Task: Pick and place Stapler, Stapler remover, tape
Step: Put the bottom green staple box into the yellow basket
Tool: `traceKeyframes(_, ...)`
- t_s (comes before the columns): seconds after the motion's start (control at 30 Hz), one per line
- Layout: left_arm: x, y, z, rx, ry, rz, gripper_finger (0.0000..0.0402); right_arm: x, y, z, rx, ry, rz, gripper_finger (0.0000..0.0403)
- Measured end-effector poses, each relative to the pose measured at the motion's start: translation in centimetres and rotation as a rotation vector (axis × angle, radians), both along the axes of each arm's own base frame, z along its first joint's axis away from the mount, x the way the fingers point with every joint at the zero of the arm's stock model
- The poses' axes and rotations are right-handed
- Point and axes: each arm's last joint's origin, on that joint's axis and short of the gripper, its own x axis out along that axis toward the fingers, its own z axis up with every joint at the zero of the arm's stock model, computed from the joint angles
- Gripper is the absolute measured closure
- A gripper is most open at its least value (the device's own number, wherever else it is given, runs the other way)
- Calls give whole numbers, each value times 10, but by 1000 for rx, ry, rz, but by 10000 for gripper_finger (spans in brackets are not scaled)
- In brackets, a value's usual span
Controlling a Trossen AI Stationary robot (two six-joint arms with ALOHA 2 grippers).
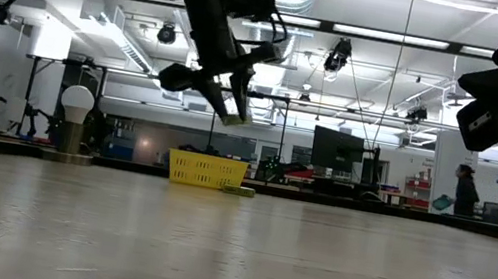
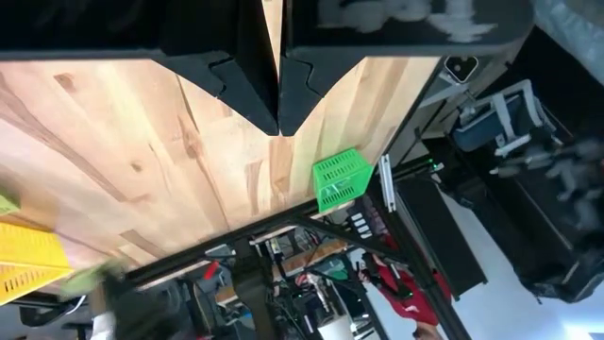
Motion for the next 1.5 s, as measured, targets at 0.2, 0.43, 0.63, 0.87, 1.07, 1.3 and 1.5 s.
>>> traceKeyframes(0.2, -23, 71, 15, 34, -45, 177, 287, 0, 0, 0, 0, 0, 2, 394)
traceKeyframes(0.43, -39, 114, 5, 5, -93, 405, 287, 0, 0, 0, 0, 0, 2, 394)
traceKeyframes(0.63, -25, 115, -17, -48, -86, 459, 287, 0, 0, 0, 0, 0, 1, 394)
traceKeyframes(0.87, -16, 120, -30, -45, -103, 525, 283, 0, 0, 0, 0, 0, 1, 394)
traceKeyframes(1.07, -15, 119, -44, -82, -61, 575, 285, 0, 0, 0, 1, 0, 1, 394)
traceKeyframes(1.3, -12, 118, -58, -130, -28, 573, 263, 0, 0, 0, 1, 0, 1, 394)
traceKeyframes(1.5, -11, 118, -58, -138, -28, 570, 238, 0, 0, 0, 1, 0, 1, 394)
